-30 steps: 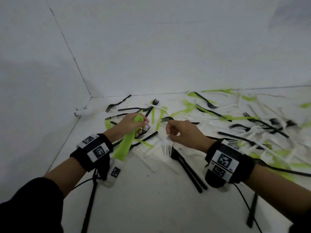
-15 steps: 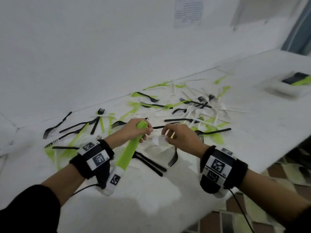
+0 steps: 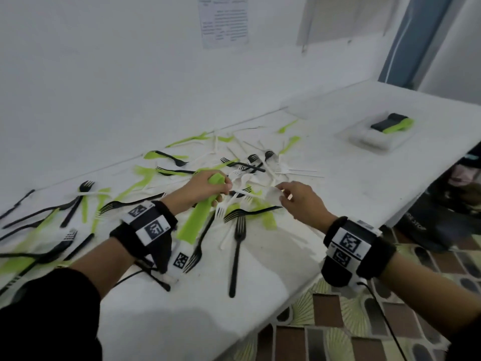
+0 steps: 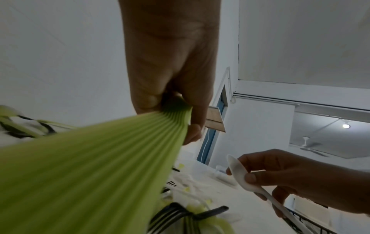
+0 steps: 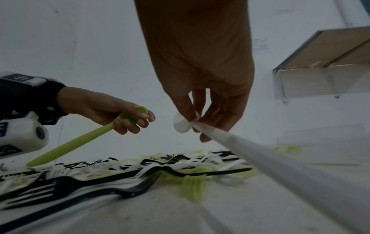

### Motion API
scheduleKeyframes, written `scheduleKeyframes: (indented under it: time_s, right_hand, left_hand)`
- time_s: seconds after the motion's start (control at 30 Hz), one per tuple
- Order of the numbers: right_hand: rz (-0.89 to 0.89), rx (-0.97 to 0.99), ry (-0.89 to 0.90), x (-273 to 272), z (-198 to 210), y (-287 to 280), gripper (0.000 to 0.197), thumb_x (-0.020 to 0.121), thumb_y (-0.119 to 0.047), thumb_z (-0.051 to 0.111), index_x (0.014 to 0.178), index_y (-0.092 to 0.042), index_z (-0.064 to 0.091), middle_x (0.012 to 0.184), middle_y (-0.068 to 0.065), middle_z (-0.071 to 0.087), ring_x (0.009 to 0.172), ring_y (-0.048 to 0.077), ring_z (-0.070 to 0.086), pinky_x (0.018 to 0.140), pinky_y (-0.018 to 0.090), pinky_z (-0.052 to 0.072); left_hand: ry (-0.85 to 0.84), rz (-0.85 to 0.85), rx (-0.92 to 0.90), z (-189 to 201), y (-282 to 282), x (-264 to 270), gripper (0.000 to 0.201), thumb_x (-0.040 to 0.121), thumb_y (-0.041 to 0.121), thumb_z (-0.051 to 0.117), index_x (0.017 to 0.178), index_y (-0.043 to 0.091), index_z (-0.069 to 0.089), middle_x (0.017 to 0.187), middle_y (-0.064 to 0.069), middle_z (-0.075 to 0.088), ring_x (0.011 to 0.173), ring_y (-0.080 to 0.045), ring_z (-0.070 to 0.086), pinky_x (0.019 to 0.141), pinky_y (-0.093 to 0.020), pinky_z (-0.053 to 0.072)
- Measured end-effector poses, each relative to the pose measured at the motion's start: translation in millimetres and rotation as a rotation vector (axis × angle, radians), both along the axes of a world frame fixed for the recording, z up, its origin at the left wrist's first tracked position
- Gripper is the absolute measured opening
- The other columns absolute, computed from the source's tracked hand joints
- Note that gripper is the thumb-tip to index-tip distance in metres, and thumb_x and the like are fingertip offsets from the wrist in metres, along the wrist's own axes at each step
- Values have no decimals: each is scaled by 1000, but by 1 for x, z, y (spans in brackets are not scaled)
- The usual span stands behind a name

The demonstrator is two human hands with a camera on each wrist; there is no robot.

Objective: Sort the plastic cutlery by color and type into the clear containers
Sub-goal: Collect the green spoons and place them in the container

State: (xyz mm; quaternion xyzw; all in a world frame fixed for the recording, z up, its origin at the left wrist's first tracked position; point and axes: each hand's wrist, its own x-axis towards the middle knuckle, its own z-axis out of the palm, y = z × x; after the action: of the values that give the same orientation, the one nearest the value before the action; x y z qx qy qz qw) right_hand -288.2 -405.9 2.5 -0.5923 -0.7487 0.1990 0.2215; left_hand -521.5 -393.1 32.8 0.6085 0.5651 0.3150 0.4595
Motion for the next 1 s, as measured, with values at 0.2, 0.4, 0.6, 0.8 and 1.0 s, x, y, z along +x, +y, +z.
scheduleKeyframes:
  time_s: [0.2,0.4,0.6,0.8,1.0]
  right_hand:
    - [-11,32,53,77,6,33,32,90,-11,49,121,-14,57,93,-2,49,88,21,51,72,41,50]
    - [-39,24,100,148,7,58,29,90,-10,49,117,-11,59,95,7,55,87,25,55,69,45,53]
    - [-147,8,222,216,4,87,28,90,-9,49,116,-9,59,93,7,56,69,21,56,50,38,55]
    - [-226,24,285,284,5,136,31,90,-7,50,119,-9,57,89,4,54,57,15,52,41,24,50]
    - [-195,17,234,351,15,212,28,88,-6,52,115,-8,60,92,8,54,56,15,52,37,19,47]
  left_hand:
    - [8,-12,19,4,36,81,10,87,2,58,81,9,60,69,-6,58,44,-8,51,41,-19,41]
    - [22,-95,16,0,68,171,9,87,1,58,82,9,59,69,-7,58,46,-9,52,42,-19,42]
    - [27,-218,24,-3,112,260,7,87,3,60,82,8,60,70,-9,59,46,-9,53,43,-19,44]
    - [61,-326,50,-3,174,344,5,87,5,60,85,8,61,70,-7,60,48,-10,55,44,-19,44]
    - [69,-331,54,4,253,412,11,86,3,57,79,11,60,71,-6,60,47,-9,55,44,-20,43]
